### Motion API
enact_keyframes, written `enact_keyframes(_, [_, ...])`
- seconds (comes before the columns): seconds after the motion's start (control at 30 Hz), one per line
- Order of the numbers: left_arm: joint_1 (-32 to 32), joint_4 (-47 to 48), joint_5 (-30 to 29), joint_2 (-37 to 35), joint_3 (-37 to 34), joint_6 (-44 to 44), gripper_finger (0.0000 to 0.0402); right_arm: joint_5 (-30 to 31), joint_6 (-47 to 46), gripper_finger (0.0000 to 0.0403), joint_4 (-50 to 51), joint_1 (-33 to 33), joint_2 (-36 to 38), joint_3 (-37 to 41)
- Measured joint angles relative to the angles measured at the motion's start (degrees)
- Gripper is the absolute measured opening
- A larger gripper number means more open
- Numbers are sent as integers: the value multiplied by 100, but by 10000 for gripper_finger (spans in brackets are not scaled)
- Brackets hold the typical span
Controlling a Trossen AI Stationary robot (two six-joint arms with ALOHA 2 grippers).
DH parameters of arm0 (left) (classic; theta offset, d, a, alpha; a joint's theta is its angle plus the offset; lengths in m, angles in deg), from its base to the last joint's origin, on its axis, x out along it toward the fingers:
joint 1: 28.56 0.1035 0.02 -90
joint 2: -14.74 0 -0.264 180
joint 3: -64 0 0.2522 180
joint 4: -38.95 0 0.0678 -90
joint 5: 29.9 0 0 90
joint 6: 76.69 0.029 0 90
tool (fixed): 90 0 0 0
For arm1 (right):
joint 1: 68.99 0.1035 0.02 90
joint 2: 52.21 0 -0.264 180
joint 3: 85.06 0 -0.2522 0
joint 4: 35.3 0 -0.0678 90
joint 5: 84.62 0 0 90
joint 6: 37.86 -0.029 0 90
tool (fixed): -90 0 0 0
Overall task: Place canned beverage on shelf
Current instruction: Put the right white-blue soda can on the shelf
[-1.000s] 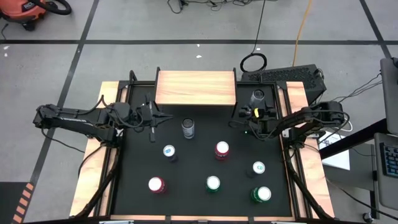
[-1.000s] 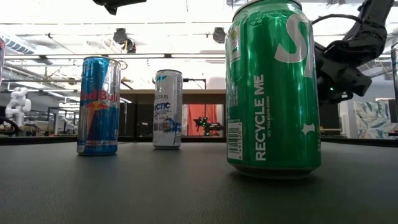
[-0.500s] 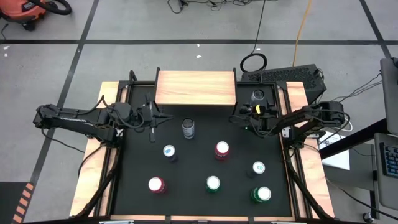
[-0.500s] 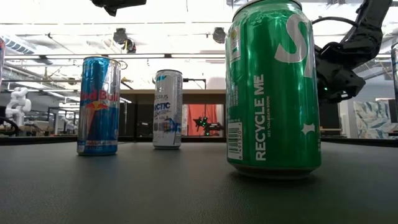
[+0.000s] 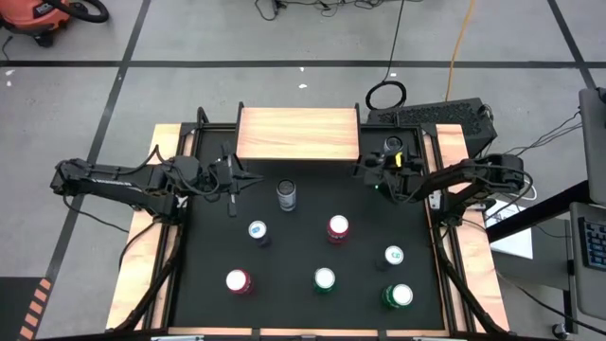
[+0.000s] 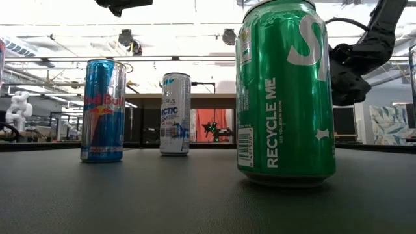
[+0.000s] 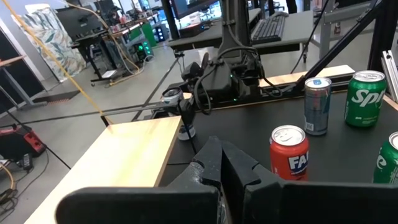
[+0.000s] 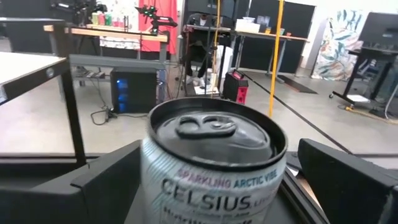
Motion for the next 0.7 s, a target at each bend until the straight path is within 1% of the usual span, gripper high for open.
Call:
enact_keyframes(0.23, [0, 17, 0, 0, 0, -2, 0, -44, -299, 400, 20, -180, 0, 0])
enact_keyframes(0.33, [0, 17, -2, 0, 0, -4, 0, -214, -438, 396, 46, -242, -2, 0])
enact_keyframes(0.43, [0, 17, 0, 0, 0, -5, 0, -293, -617, 387, 96, -276, -3, 0])
enact_keyframes(0.7, [0, 66, -1, 0, 0, -9, 0, -290, -640, 353, 81, -277, -4, 0])
